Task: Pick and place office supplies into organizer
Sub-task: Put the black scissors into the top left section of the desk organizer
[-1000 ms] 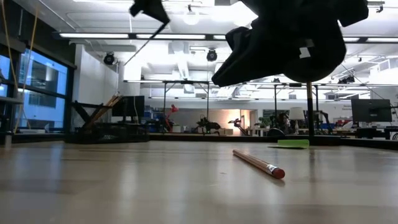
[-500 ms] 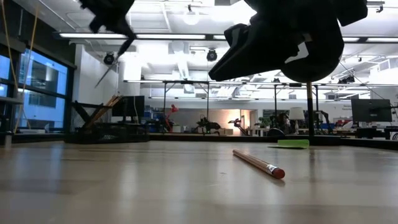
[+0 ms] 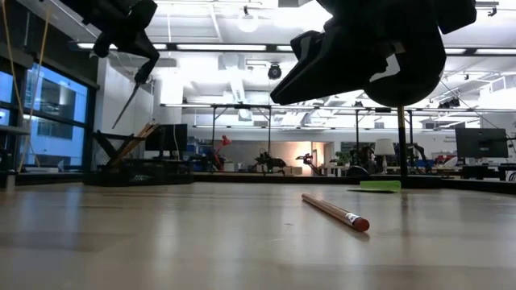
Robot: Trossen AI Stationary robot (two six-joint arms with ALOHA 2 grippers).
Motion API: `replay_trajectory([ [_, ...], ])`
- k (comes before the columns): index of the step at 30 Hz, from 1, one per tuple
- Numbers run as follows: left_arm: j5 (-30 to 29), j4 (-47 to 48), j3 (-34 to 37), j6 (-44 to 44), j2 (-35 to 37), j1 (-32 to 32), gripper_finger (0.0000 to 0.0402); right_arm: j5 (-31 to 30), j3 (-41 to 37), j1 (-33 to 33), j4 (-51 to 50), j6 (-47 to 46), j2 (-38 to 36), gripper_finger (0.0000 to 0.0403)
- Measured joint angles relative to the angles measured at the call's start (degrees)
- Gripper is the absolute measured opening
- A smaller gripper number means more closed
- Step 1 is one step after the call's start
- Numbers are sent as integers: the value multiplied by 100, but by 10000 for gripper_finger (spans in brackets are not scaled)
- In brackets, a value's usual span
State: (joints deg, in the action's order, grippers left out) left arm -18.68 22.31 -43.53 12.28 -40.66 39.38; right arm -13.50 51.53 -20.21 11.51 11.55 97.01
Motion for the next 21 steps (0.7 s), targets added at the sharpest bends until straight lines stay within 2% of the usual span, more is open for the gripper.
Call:
replay_trajectory([
  [6,-33,33,140,399,-46,0,0,0,0,-2,0,-13,0,73],
  [13,-383,-266,907,756,-10,3,4,20,0,-2,-4,-61,0,73],
  [17,-344,-621,1199,902,-5,0,18,20,0,-2,-7,-61,0,73],
  [21,-334,-474,1255,906,-5,0,41,20,0,-2,-7,-61,0,73],
])
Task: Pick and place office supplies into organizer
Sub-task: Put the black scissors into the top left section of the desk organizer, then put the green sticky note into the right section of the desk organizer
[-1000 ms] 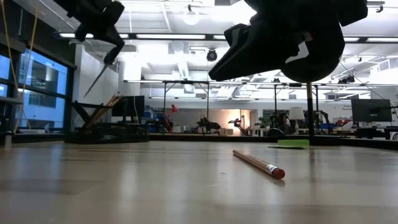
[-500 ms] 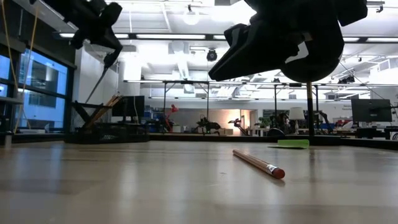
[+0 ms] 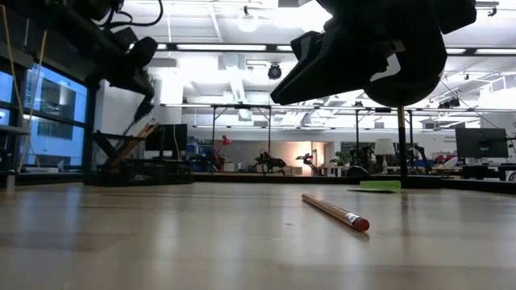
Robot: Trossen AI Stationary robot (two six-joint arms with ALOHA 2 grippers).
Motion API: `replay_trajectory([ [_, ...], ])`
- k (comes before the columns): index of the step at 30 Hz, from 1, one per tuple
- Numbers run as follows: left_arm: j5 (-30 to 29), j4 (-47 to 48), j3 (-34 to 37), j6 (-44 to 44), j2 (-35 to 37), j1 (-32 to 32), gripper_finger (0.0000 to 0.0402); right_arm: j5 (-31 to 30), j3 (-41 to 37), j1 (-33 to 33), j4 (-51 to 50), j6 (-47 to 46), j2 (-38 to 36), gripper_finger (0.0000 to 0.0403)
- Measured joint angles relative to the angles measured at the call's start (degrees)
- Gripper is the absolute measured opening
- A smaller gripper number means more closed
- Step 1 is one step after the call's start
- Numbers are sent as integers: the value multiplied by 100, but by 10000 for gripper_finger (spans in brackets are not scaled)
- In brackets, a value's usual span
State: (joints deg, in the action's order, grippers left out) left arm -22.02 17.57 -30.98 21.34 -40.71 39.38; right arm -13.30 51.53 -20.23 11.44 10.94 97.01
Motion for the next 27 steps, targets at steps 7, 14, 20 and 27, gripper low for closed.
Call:
replay_trajectory([
  [7,210,412,0,-31,0,-2,89,0,0,0,0,-33,0,73],
  [14,762,57,0,-93,127,-2,117,0,0,0,-2,-44,0,73],
  [20,2372,-811,0,-749,364,-16,109,-43,0,20,-21,-113,0,73],
  [27,2535,-361,0,-1799,68,-886,88,-215,2,39,-538,-625,38,73],
])
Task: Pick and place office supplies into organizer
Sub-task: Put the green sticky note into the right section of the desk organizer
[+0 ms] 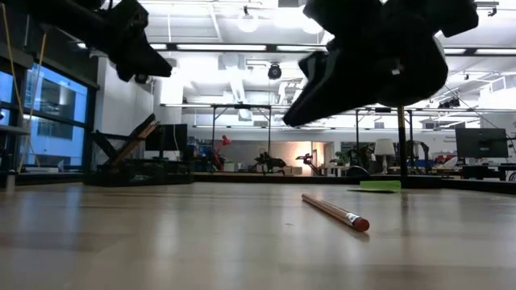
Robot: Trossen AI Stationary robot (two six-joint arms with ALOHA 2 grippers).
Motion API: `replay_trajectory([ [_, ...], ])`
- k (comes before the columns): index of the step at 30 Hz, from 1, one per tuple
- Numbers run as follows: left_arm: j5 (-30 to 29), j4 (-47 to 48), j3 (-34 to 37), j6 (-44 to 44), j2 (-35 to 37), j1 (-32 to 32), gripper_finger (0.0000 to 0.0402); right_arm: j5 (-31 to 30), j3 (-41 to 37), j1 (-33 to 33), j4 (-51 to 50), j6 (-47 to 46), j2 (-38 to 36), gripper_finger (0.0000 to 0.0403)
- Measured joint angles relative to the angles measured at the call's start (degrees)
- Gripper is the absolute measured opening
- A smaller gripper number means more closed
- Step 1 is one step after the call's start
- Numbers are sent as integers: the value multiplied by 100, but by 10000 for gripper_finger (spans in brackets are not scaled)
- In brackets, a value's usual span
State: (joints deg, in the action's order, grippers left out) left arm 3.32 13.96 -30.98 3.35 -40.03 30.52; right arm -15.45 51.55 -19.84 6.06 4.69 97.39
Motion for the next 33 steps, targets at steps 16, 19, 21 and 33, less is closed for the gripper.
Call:
replay_trajectory([
  [16,-243,-2039,2,-1359,-2499,-2464,29,-1053,72,-644,-330,-2124,98,73],
  [19,-36,-2754,-4,-1368,-2961,-2454,24,-1199,72,-694,-258,-2161,98,73],
  [21,-192,-3005,-60,-1349,-3124,-2454,20,-1392,76,-659,-360,-2357,98,73],
  [33,-401,-4583,221,-913,-3291,-2454,7,-3098,128,-299,-4086,-5130,-864,73],
])
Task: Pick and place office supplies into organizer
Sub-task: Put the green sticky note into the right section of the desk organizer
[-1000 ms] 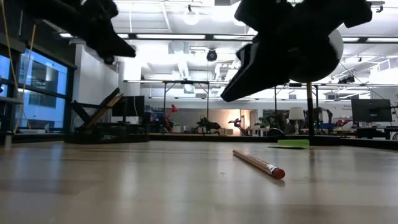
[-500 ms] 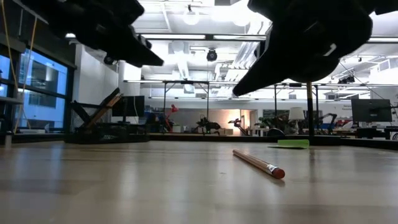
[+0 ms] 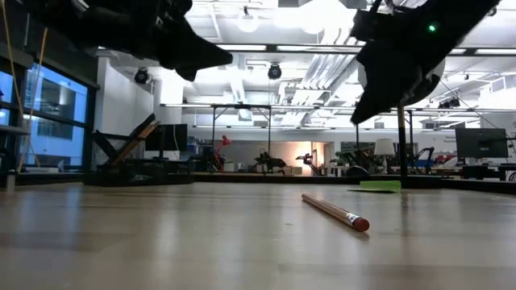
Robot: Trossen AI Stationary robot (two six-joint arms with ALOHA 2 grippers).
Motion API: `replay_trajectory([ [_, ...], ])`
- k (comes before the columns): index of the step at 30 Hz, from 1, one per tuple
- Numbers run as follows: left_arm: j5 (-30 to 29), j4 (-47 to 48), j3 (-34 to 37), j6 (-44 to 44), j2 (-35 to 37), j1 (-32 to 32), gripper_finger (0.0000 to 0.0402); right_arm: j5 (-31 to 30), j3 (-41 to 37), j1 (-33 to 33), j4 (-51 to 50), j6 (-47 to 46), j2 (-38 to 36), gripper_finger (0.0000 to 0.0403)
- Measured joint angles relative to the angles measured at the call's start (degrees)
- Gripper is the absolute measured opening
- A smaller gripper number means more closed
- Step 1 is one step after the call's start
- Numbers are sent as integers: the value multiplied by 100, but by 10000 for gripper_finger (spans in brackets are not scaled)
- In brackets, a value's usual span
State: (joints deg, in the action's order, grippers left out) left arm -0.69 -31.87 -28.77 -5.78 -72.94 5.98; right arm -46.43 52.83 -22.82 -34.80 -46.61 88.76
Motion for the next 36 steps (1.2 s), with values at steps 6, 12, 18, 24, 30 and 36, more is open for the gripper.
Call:
replay_trajectory([
  [6,50,-198,11,9,-137,0,1,744,-308,971,-730,-345,-945,73],
  [12,131,-195,11,0,-171,0,7,1707,-759,2127,-598,209,-1174,75],
  [18,147,-186,99,-2,-171,0,1,2418,-1451,3062,228,776,-1172,115],
  [24,179,-523,573,-27,-173,0,4,2774,-1923,3612,653,897,-1172,178],
  [30,286,-1396,1105,2,-142,0,3,3137,-2285,3924,1199,1266,-1172,200],
  [36,351,-1473,1137,9,-138,0,1,3195,-2375,3931,1844,1641,-1170,165],
])
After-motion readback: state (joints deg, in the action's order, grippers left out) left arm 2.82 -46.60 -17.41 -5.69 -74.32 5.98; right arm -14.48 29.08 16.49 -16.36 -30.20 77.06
